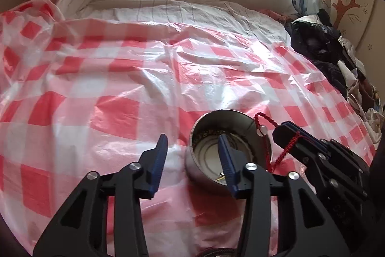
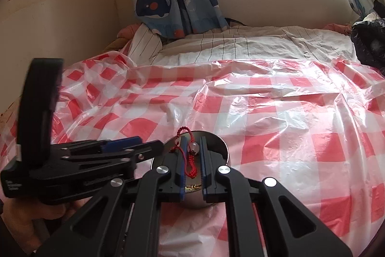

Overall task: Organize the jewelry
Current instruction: 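Carry both bracelets over the silver tin and open both tools to drop them, then reach the left tool into the pile and close on the amber bead bracelet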

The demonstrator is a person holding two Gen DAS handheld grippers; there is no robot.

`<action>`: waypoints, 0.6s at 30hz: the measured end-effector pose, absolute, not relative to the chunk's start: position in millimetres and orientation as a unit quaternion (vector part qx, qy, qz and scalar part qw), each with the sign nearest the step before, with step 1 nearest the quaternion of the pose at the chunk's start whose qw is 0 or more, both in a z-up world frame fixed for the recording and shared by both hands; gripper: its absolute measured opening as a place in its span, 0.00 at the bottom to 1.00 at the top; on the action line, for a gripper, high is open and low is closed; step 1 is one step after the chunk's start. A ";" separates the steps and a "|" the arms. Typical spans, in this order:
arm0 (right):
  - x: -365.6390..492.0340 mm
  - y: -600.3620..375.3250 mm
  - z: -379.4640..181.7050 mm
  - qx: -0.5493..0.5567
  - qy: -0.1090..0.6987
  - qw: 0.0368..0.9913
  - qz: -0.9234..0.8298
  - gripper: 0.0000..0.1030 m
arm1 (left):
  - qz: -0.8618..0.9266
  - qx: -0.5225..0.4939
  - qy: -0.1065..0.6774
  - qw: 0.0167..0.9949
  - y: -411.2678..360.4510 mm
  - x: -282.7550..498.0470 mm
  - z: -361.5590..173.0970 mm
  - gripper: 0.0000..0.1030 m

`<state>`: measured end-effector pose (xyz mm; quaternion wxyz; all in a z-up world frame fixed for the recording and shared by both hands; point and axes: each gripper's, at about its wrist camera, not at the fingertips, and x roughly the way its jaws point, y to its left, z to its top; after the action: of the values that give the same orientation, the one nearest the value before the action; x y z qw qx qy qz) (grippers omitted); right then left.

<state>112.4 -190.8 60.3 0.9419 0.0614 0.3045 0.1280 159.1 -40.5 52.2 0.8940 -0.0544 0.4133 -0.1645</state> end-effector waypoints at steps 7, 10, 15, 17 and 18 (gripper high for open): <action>108.2 -188.8 58.8 0.048 0.329 0.937 0.106 0.38 | -0.159 0.002 0.411 0.898 -9.5 104.6 66.4 0.53; 86.2 -189.4 66.8 0.024 0.339 0.937 0.086 0.42 | -0.161 -0.001 0.414 0.896 -1.5 77.3 60.4 0.61; 55.7 -201.4 55.4 0.024 0.365 0.929 0.051 0.56 | -0.160 -0.030 0.448 0.879 2.0 67.2 32.3 0.63; 53.7 -206.5 46.1 0.034 0.381 0.923 0.042 0.56 | -0.163 -0.005 0.439 0.884 -7.9 65.3 35.0 0.64; 55.5 -208.2 42.7 0.037 0.388 0.920 0.038 0.56 | -0.164 0.006 0.432 0.887 -12.7 63.4 38.0 0.66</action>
<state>55.5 -208.2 42.7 0.9200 0.0367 0.3883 0.0382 63.4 -12.7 38.0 0.8867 0.0062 0.4321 -0.1644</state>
